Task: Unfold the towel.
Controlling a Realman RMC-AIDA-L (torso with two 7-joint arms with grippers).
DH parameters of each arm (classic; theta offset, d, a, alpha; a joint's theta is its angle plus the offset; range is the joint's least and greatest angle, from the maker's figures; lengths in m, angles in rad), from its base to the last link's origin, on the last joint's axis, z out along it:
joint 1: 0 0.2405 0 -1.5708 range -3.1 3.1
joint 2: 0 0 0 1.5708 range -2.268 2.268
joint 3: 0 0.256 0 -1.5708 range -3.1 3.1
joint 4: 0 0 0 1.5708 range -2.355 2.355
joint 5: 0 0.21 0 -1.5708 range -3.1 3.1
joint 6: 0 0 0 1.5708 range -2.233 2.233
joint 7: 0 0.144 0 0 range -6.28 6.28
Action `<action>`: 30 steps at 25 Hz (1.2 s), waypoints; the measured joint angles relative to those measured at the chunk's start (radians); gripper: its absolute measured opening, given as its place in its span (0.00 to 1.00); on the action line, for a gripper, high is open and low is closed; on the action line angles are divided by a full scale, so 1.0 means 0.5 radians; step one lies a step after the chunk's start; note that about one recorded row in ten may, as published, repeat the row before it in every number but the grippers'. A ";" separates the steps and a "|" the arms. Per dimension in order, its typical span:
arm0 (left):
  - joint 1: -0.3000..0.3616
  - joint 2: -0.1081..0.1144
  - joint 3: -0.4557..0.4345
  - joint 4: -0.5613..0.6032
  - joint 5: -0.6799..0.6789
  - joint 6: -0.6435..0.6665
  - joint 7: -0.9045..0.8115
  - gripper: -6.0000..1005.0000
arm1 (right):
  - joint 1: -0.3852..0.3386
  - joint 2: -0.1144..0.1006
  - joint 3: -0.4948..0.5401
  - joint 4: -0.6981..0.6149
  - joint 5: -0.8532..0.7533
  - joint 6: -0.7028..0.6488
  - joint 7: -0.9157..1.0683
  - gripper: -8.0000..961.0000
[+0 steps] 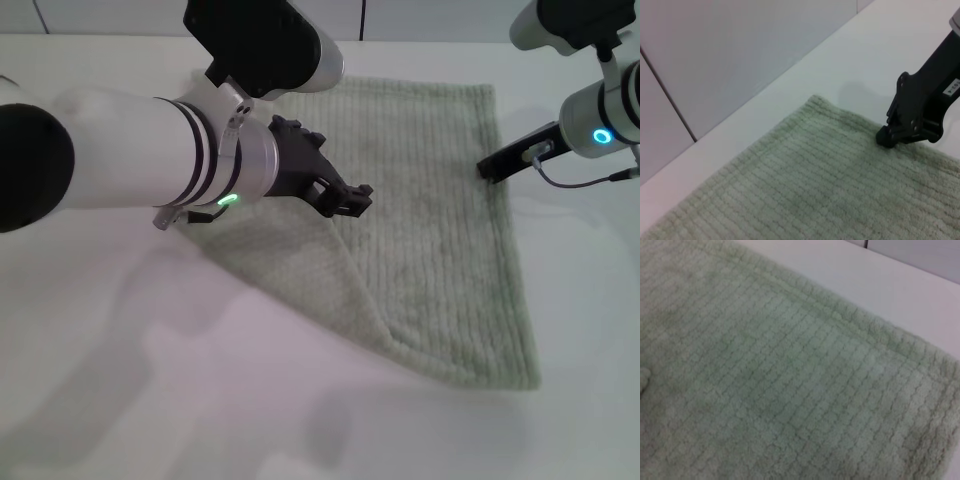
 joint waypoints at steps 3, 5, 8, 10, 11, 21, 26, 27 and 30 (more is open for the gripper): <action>-0.012 0.000 0.000 0.006 0.000 0.000 -0.018 0.72 | -0.001 -0.001 0.000 0.000 0.000 -0.003 0.000 0.01; -0.008 0.001 -0.002 -0.003 0.004 0.002 -0.019 0.72 | -0.003 -0.001 0.000 0.000 0.000 -0.003 0.000 0.01; -0.006 0.001 -0.003 -0.005 0.003 0.004 -0.020 0.72 | -0.005 -0.002 0.000 0.000 0.000 -0.004 0.000 0.01; -0.006 0.001 -0.003 -0.005 0.003 0.004 -0.020 0.72 | -0.005 -0.002 0.000 0.000 0.000 -0.006 0.000 0.01; -0.006 0.001 -0.003 -0.005 0.003 0.004 -0.020 0.72 | -0.005 -0.002 0.000 0.000 0.000 -0.006 0.000 0.01; -0.050 0.001 -0.030 0.010 0.002 -0.010 -0.096 0.72 | -0.009 -0.002 0.000 0.000 0.000 -0.010 0.000 0.01; -0.055 -0.002 -0.033 0.026 0.003 0.002 -0.098 0.71 | -0.010 -0.002 0.000 0.000 0.000 -0.011 0.000 0.01; -0.057 -0.002 -0.033 0.033 0.003 0.003 -0.098 0.71 | -0.011 -0.002 0.000 0.000 0.000 -0.012 0.000 0.01; -0.069 -0.002 -0.033 0.051 0.003 0.005 -0.098 0.71 | -0.012 -0.002 0.000 0.000 0.000 -0.012 0.000 0.01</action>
